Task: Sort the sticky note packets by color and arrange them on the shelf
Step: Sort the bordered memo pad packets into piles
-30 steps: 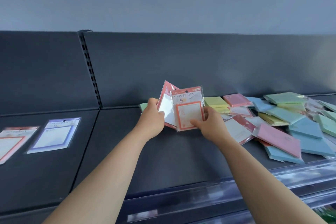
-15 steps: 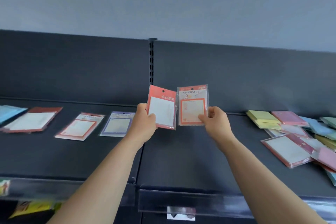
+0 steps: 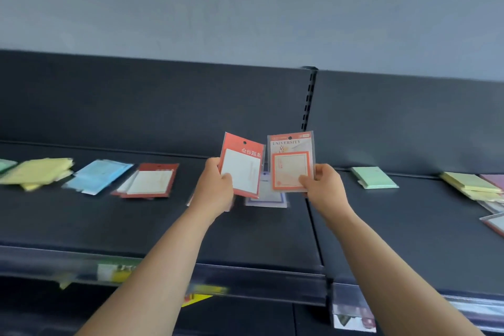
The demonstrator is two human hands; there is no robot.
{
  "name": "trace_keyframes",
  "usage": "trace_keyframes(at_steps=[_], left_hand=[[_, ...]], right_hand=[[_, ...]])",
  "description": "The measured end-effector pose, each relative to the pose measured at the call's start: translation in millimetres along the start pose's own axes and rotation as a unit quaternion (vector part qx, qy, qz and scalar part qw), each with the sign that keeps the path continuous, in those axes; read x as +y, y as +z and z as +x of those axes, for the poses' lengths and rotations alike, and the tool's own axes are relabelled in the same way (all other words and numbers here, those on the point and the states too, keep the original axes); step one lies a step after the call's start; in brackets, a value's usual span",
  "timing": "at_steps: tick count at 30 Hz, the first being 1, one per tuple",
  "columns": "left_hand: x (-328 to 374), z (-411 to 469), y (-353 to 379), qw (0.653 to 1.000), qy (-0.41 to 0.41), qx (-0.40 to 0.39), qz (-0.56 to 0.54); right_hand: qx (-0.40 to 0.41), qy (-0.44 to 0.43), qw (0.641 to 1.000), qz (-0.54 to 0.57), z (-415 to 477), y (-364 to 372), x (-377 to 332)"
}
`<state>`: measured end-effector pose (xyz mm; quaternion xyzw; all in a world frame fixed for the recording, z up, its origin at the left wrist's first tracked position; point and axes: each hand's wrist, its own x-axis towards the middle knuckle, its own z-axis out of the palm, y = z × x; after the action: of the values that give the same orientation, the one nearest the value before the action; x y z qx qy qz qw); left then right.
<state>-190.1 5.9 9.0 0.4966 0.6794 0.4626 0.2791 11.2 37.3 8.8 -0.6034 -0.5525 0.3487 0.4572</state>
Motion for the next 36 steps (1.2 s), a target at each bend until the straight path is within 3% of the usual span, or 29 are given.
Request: trace_keyframes(at_steps=[11, 19, 25, 30, 36], left_hand=[[-49, 16, -103, 0.998, -0.005, 0.058, 0.017], [-78, 40, -139, 0.981, -0.024, 0.088, 0.174], [-91, 53, -136, 0.952, -0.019, 0.094, 0.292], [-95, 54, -127, 0.935, -0.007, 0.096, 0.340], [-93, 50, -128, 0.886, 0.025, 0.129, 0.445]], right_hand=[[-0.052, 0.005, 0.999, 0.010, -34, 97, -30], [-0.084, 0.017, 0.996, 0.002, -27, 135, -28], [-0.071, -0.003, 0.988, -0.136, -24, 136, -20], [-0.047, -0.062, 0.931, -0.356, -27, 136, -19], [-0.027, -0.140, 0.905, -0.400, -28, 136, -22]])
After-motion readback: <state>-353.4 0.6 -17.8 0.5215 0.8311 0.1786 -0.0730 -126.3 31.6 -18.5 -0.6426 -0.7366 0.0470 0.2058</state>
